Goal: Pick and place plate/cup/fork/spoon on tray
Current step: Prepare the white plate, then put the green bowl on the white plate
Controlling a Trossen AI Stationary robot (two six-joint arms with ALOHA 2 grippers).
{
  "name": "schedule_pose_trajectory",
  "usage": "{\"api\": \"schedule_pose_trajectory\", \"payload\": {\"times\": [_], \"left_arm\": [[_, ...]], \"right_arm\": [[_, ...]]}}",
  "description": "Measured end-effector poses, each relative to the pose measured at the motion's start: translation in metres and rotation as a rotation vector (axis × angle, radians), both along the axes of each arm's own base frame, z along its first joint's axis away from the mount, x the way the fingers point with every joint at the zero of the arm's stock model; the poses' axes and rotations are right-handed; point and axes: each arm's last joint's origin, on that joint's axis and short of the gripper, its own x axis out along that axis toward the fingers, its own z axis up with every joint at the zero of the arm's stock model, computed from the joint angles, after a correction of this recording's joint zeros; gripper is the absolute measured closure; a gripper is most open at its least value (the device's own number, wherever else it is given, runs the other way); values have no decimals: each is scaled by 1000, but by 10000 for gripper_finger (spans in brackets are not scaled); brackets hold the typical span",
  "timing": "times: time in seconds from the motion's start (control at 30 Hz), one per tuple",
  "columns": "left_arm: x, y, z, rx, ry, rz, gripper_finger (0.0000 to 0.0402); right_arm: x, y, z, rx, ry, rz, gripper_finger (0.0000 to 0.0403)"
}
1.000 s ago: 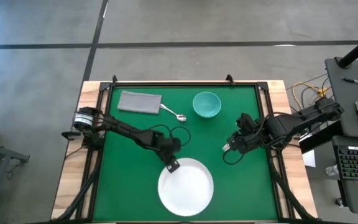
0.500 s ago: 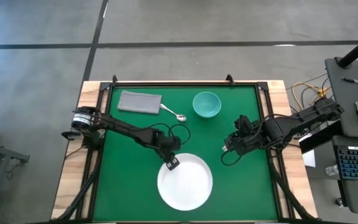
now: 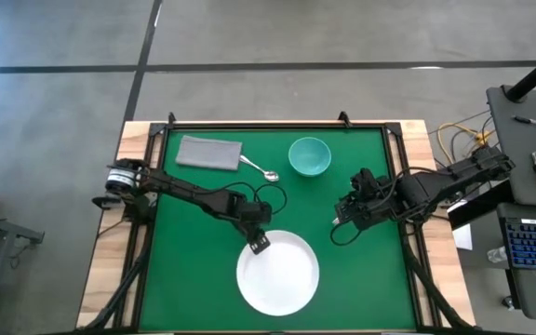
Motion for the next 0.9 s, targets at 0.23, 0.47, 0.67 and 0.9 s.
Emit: {"api": "schedule_pose_trajectory", "payload": {"times": [0.23, 0.47, 0.67, 0.9], "left_arm": [[-13, 7, 26, -18, -18, 6, 239], [-41, 28, 104, -39, -296, 76, 234], [-79, 37, 164, -10, -569, 157, 234], [-108, 39, 192, 41, -701, 181, 234]], "right_arm": [[2, -17, 2, -5, 34, 2, 220], [7, -66, 4, 97, 120, 0, 220], [11, -106, 4, 93, 118, -29, 220], [8, -114, 6, 72, 134, -12, 220]]}}
